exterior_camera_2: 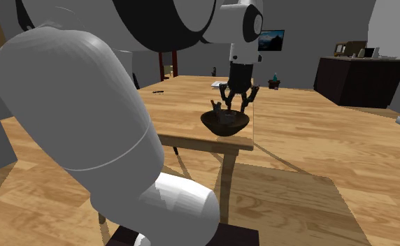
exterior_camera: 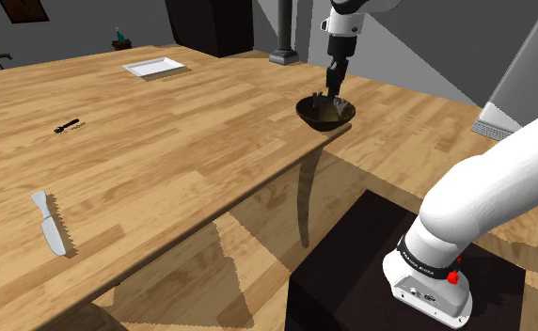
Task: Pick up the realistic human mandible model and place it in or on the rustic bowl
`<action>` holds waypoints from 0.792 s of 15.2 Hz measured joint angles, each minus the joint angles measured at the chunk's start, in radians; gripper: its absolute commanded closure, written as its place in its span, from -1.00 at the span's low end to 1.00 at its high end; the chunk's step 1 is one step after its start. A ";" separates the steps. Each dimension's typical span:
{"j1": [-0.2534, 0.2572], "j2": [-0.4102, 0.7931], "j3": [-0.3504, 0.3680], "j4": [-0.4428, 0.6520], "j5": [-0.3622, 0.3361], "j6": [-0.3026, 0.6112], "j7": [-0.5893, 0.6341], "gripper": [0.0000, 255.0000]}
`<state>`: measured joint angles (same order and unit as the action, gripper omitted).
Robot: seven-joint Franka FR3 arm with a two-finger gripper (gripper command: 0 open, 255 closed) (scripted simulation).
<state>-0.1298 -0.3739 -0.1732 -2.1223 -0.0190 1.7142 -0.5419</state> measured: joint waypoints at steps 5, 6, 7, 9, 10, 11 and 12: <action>0.000 0.000 0.000 0.000 0.000 0.000 0.000 -1.00; 0.000 0.004 -0.001 0.016 0.000 -0.012 -0.001 -1.00; 0.001 0.011 -0.001 0.045 0.001 -0.034 -0.002 -1.00; 0.003 0.019 0.001 0.116 0.004 -0.095 0.001 -1.00; 0.003 0.020 0.001 0.133 0.004 -0.112 0.000 -1.00; 0.002 0.020 0.001 0.139 0.004 -0.118 -0.001 -1.00; 0.002 0.020 0.000 0.142 0.004 -0.121 -0.001 -1.00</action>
<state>-0.1277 -0.3535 -0.1729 -1.9801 -0.0153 1.5929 -0.5434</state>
